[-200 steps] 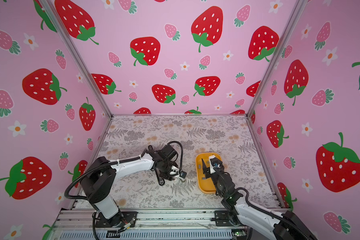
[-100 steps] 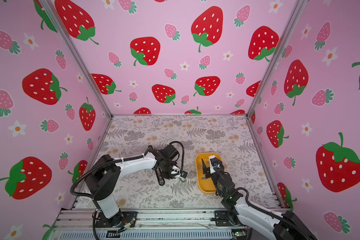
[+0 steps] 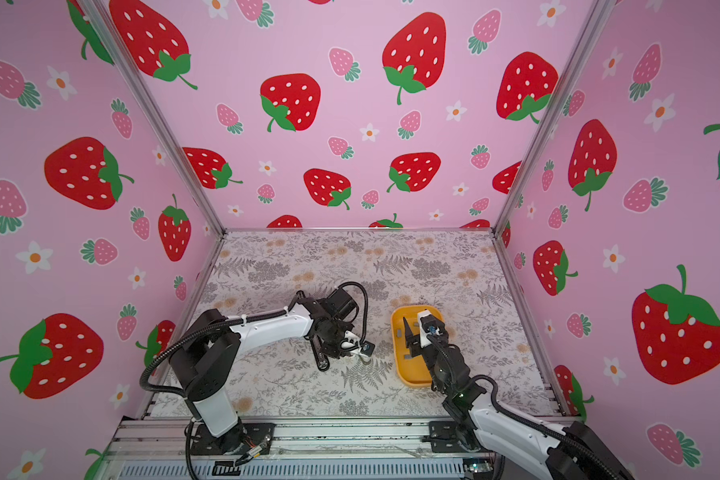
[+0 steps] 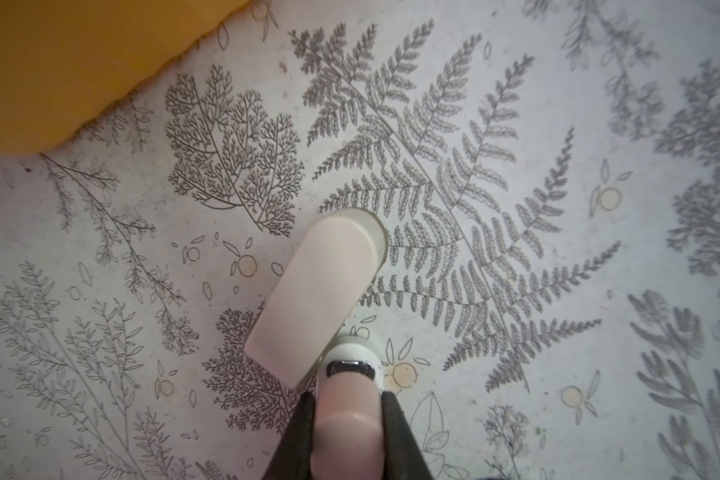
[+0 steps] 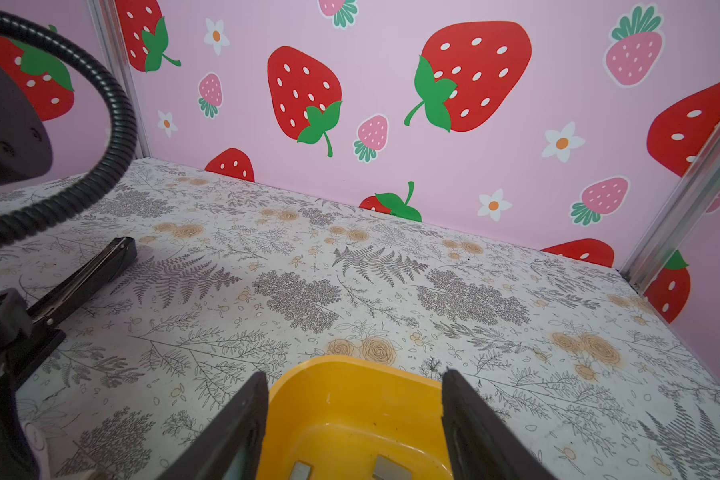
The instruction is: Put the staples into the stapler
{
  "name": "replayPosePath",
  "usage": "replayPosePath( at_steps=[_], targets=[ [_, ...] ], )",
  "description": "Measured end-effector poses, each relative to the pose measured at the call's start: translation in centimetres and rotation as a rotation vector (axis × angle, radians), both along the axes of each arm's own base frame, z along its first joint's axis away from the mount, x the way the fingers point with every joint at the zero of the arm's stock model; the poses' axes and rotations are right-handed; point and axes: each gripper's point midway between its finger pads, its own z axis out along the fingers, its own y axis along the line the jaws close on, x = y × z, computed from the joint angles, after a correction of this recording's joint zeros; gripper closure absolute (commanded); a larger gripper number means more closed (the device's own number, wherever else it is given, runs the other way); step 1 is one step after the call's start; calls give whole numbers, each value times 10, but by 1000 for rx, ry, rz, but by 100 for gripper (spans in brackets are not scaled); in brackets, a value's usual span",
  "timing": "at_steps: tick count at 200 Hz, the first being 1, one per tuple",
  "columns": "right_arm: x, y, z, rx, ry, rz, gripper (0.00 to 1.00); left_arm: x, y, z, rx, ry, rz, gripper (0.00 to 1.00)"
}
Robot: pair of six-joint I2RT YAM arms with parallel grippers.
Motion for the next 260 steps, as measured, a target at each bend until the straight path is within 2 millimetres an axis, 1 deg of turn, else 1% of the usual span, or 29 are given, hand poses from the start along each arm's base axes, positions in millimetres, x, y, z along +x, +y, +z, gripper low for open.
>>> replayPosePath(
  at_steps=[17,26,30,39,42,51,53,56,58,61,62,64,75,91,113,117,139,155,174,181,183,186,198,205,215,240,255,260],
  targets=[
    [1,-2,0,5,2,-13,33,4,2,13,-35,-20,54,100],
    [2,-4,0,10,3,-22,33,7,4,24,-57,-33,99,100],
    [2,-5,0,13,5,-29,33,11,4,32,-75,-43,138,100],
    [3,-6,0,19,8,-39,33,14,5,41,-96,-51,176,100],
    [3,-7,0,20,8,-41,33,18,5,48,-113,-62,207,100],
    [4,-8,0,25,13,-51,33,24,6,60,-142,-75,264,100],
    [4,-8,0,24,16,-53,31,24,7,61,-145,-76,273,100],
    [5,-8,0,26,17,-55,26,27,7,66,-159,-81,298,100],
    [5,-8,0,28,20,-57,20,28,8,70,-169,-84,314,100],
    [6,-8,1,31,23,-59,5,30,8,73,-180,-89,332,100],
    [6,-8,1,32,24,-59,2,30,9,75,-184,-91,336,100],
    [7,-7,2,39,27,-61,0,31,9,77,-193,-92,350,100],
    [9,-5,5,55,43,-63,1,35,13,91,-244,-117,415,100],
    [13,4,15,85,65,-41,1,33,21,104,-326,-148,488,100],
    [11,16,26,154,91,21,0,20,31,109,-417,-151,542,100],
    [10,18,26,164,99,35,2,18,32,110,-431,-147,548,100],
    [0,36,25,199,153,139,20,11,33,115,-494,-120,582,100],
    [-10,51,25,215,185,202,28,9,30,124,-550,-99,599,100],
    [-29,79,28,203,212,292,33,4,28,131,-640,-79,619,100],
    [-36,90,30,195,218,321,34,0,29,127,-657,-67,629,100],
    [-36,90,30,195,218,321,34,0,29,127,-662,-63,634,100],
    [-43,98,32,190,220,343,34,-2,31,124,-666,-60,639,100],
    [-55,119,36,174,224,384,36,-6,34,113,-658,-29,673,100],
    [-61,131,40,169,225,405,38,-6,36,110,-648,-21,689,100],
    [-69,144,40,159,232,430,40,-6,37,110,-647,-14,710,100],
    [-67,162,35,150,248,427,47,-4,42,121,-676,-19,752,100],
    [-61,174,33,146,252,412,48,-6,43,135,-747,-35,750,100],
    [-59,177,32,142,253,406,48,-6,43,137,-762,-38,751,100]
  ],
)
